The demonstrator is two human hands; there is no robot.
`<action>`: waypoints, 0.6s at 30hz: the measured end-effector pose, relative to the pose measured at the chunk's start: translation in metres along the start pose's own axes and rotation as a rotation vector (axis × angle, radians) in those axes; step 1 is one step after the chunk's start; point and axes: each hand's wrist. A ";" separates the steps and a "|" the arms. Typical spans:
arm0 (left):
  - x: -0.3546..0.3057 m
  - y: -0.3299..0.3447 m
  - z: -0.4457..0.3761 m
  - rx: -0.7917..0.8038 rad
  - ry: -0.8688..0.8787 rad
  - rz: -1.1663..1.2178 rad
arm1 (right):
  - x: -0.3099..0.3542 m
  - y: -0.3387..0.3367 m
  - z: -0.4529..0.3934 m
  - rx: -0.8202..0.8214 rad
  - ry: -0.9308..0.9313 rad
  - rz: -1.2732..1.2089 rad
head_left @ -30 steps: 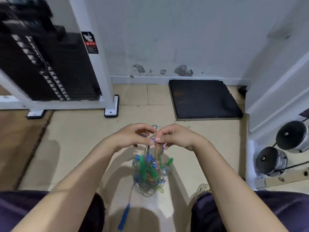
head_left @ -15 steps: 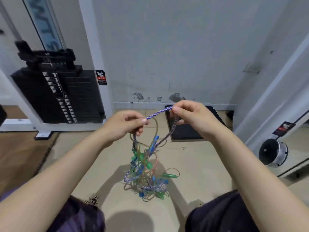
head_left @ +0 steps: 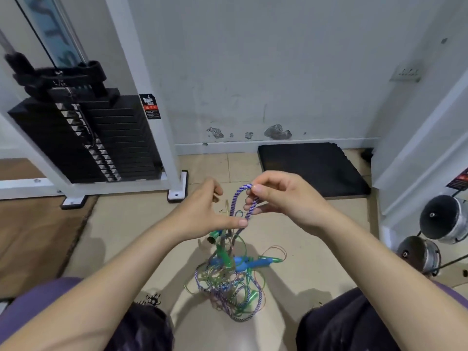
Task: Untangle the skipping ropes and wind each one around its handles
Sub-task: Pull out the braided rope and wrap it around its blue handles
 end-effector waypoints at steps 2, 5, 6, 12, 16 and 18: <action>-0.007 0.005 -0.002 0.118 0.156 0.307 | 0.000 0.001 -0.003 0.014 -0.013 -0.037; -0.011 0.014 -0.005 0.333 0.258 0.560 | 0.001 -0.003 -0.005 0.021 -0.023 -0.093; -0.011 0.014 -0.005 0.346 0.245 0.531 | 0.002 -0.005 -0.005 0.017 -0.009 -0.092; 0.006 -0.001 -0.003 0.560 0.075 0.247 | 0.001 -0.014 0.001 -0.099 0.104 0.070; 0.017 -0.017 0.003 0.578 -0.024 0.087 | 0.005 -0.023 0.009 -0.200 0.183 0.295; 0.015 -0.020 0.006 0.560 -0.012 0.088 | 0.006 -0.031 0.013 -0.293 0.166 0.324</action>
Point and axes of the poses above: each hand's wrist, its own z-axis away from the middle knuckle, its own y-axis out of the palm, x = y × z, and after that the axes turned 14 degrees about x, right-handed
